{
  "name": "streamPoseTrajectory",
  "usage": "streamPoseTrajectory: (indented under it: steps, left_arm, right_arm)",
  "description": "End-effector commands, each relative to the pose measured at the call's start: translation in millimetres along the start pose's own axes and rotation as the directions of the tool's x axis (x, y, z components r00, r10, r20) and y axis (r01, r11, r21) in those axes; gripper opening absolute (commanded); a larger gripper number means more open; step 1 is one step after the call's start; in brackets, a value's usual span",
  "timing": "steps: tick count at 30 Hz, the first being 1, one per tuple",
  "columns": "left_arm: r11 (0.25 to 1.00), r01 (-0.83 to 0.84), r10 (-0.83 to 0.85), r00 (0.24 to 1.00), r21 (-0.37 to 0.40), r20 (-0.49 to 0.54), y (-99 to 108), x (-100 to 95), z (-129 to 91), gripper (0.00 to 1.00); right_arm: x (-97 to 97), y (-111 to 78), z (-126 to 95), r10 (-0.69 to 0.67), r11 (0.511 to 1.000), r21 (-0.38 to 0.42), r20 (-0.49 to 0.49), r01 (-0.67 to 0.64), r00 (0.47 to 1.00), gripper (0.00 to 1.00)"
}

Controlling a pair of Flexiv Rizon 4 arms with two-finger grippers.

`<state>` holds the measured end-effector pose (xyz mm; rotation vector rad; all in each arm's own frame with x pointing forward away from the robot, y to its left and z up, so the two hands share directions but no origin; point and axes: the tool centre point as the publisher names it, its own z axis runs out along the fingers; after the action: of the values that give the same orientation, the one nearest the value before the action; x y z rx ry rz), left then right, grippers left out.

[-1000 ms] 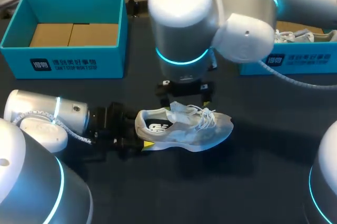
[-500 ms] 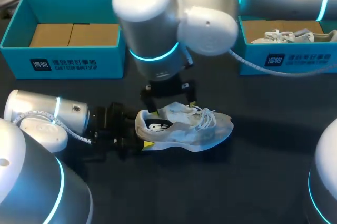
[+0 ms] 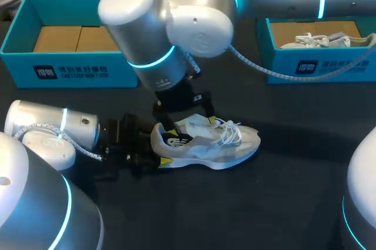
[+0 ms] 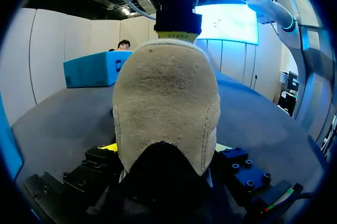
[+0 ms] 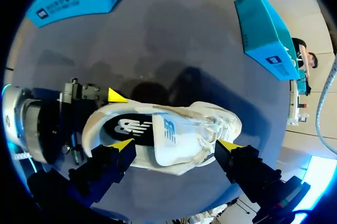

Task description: Take the shoe out of the shoebox, open the shoe tongue, remove and reinsert the insole, then place the shoe into the shoebox

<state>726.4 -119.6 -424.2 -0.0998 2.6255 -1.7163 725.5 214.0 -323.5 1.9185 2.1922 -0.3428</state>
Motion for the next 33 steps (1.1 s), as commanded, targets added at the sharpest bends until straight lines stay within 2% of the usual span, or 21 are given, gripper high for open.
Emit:
streamPoseTrajectory:
  steps: [1, 14, 21, 27, 29, 33]
  left_arm:
    - [1.000, 0.000, 0.000, 1.000, -0.004, 0.000, 1, -0.6, 0, 0.00]
    - [1.000, 0.000, 0.000, 1.000, -0.004, 0.000, 1, -0.6, 0, 0.00]
    - [1.000, 0.000, 0.000, 1.000, -0.004, 0.000, 1, -0.6, 0, 0.00]
    - [1.000, 0.000, 0.000, 1.000, -0.004, 0.000, 1, -0.6, 0, 0.00]
    - [1.000, 0.000, 0.000, 1.000, -0.004, 0.000, 1, -0.6, 0, 0.00]
    - [1.000, 0.000, 0.000, 1.000, -0.004, 0.000, 1, -0.6, 0, 0.00]
  right_arm:
    - [9.0, 7.5, 7, -0.007, 0.999, 0.050, 0.074, 0.003, 0.997, 1.00]
    - [1.7, 2.5, 18, 0.002, 0.994, 0.112, 0.118, -0.016, 0.993, 1.00]
    - [1.1, 6.1, 27, -0.023, 0.990, 0.142, 0.137, 0.004, 0.990, 0.98]
    - [-2.9, 7.7, 30, -0.025, 0.989, 0.151, 0.152, 0.002, 0.988, 0.78]
    - [-4.5, 5.8, 30, -0.026, 0.988, 0.153, 0.157, 0.001, 0.987, 0.55]
    - [-6.9, 2.9, 29, -0.024, 0.987, 0.158, 0.166, -0.003, 0.986, 0.43]
